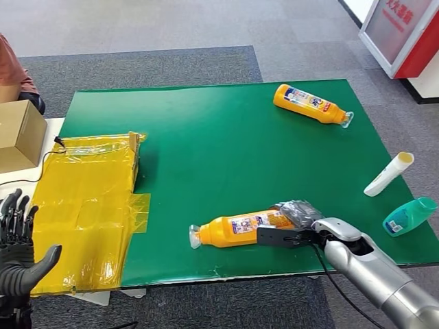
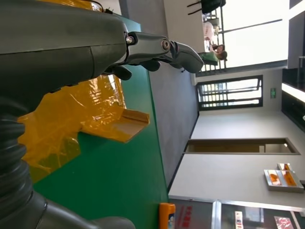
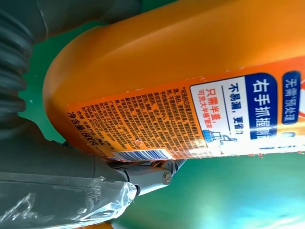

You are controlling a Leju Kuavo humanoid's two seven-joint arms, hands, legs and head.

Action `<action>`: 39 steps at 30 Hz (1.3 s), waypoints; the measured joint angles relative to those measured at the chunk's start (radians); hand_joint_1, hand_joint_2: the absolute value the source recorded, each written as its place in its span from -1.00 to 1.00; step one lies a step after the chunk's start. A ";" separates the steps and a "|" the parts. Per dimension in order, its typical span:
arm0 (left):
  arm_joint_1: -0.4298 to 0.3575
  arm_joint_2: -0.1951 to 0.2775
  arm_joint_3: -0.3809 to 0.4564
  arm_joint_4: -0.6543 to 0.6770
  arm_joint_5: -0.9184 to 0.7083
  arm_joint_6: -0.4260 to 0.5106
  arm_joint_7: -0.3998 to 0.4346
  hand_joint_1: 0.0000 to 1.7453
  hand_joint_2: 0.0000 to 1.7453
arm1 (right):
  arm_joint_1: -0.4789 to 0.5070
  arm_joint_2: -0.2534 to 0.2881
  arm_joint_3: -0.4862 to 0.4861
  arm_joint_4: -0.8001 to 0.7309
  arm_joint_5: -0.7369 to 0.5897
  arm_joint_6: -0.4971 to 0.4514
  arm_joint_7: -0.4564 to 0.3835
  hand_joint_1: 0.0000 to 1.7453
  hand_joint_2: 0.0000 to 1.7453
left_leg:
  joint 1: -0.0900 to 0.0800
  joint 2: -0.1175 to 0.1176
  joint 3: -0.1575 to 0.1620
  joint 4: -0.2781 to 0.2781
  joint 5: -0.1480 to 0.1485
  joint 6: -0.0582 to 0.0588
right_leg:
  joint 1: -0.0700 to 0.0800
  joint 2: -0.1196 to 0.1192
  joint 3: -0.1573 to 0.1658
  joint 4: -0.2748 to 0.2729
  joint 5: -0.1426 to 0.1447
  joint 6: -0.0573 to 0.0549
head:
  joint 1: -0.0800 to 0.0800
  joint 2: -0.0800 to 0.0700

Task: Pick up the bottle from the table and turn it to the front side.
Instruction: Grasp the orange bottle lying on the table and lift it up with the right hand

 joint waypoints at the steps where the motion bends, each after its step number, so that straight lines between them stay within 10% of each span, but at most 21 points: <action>1: 0.001 0.000 0.000 0.001 0.000 0.000 -0.001 -1.00 1.00 | 0.005 0.000 -0.006 0.000 -0.020 -0.007 -0.006 1.00 1.00 | 0.000 0.000 0.000 0.000 0.000 0.000 | 0.000 0.000 0.000 0.000 0.000 0.000 | 0.000 0.000; 10: 0.003 0.002 0.001 0.012 0.003 -0.018 -0.020 -1.00 1.00 | 0.119 0.031 -0.165 -0.042 -0.268 -0.051 -0.100 1.00 1.00 | 0.000 -0.001 -0.002 0.000 0.000 0.000 | 0.000 -0.001 -0.001 0.000 0.000 0.000 | 0.000 0.000; 30: -0.010 0.012 -0.020 0.016 0.019 -0.021 -0.018 -1.00 1.00 | 0.140 0.118 -0.336 -0.110 -0.356 -0.065 -0.160 1.00 1.00 | 0.000 -0.001 -0.002 0.000 0.000 0.000 | 0.000 -0.001 -0.002 0.000 0.000 0.000 | 0.000 0.000; 39: -0.179 0.041 -0.154 0.108 0.160 -0.052 0.044 -1.00 1.00 | 0.097 0.344 -0.377 -0.150 -0.457 -0.173 -0.257 1.00 1.00 | 0.002 0.000 -0.003 0.000 0.005 -0.003 | 0.002 0.000 -0.003 0.001 0.003 -0.003 | 0.000 0.000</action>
